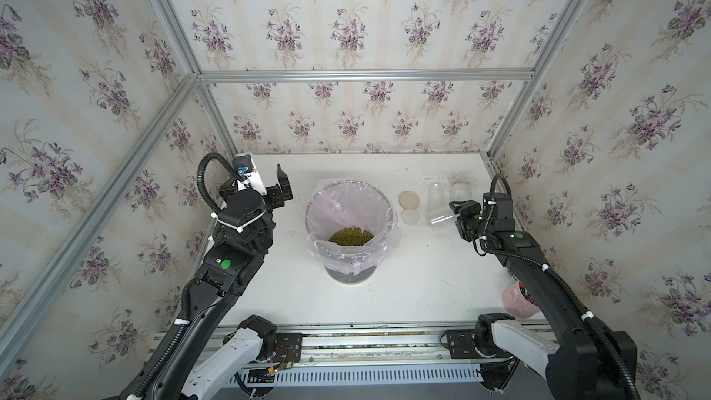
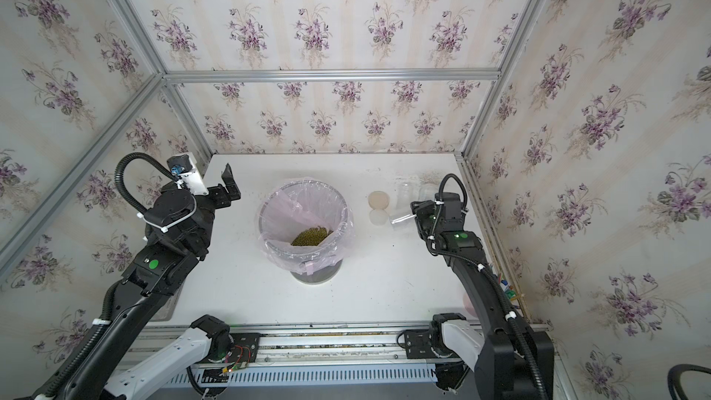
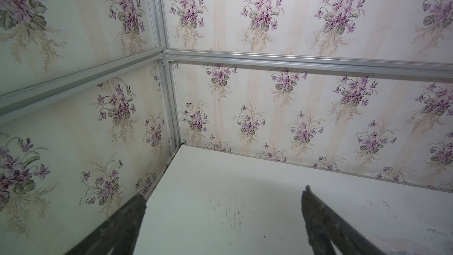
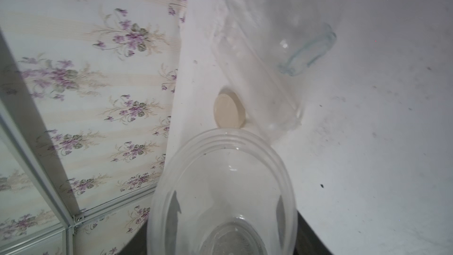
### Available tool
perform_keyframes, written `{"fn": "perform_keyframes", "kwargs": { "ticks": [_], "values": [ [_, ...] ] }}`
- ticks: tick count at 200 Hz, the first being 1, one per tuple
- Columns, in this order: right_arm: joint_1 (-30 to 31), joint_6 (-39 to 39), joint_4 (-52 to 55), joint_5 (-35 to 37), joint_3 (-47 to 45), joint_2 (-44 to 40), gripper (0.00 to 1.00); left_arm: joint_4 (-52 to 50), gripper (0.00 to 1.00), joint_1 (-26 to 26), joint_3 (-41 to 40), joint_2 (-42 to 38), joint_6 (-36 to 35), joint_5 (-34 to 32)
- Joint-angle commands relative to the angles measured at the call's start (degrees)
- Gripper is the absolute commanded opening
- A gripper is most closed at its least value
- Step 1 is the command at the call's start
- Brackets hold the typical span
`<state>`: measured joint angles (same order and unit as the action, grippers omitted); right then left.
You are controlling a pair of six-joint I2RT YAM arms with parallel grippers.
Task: Empty moldy mung beans from jars
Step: Place the jar at the center of the board.
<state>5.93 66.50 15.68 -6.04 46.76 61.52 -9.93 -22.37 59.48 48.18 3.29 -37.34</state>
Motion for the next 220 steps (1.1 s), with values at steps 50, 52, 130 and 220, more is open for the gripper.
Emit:
{"fn": "perform_keyframes", "kwargs": {
  "ticks": [50, 52, 130, 220],
  "values": [
    [3.6, -24.5, -6.1, 5.3, 20.4, 20.9, 0.43, 1.3, 1.00, 0.6, -0.2, 0.6, 1.5, -0.6],
    [3.8, -25.3, -5.9, 5.3, 21.5, 21.8, 0.43, 1.3, 1.00, 0.6, -0.2, 0.6, 1.4, -0.6],
    [6.4, -39.0, 15.9, -7.8, 62.1, 53.2, 0.43, 2.2, 1.00, 0.8, -1.1, 1.1, 0.2, -3.1],
    [8.7, -49.9, 36.5, 6.0, 73.1, 62.1, 0.43, 2.2, 1.00, 1.2, -1.3, 1.9, 1.0, -3.1]
  ]
}}
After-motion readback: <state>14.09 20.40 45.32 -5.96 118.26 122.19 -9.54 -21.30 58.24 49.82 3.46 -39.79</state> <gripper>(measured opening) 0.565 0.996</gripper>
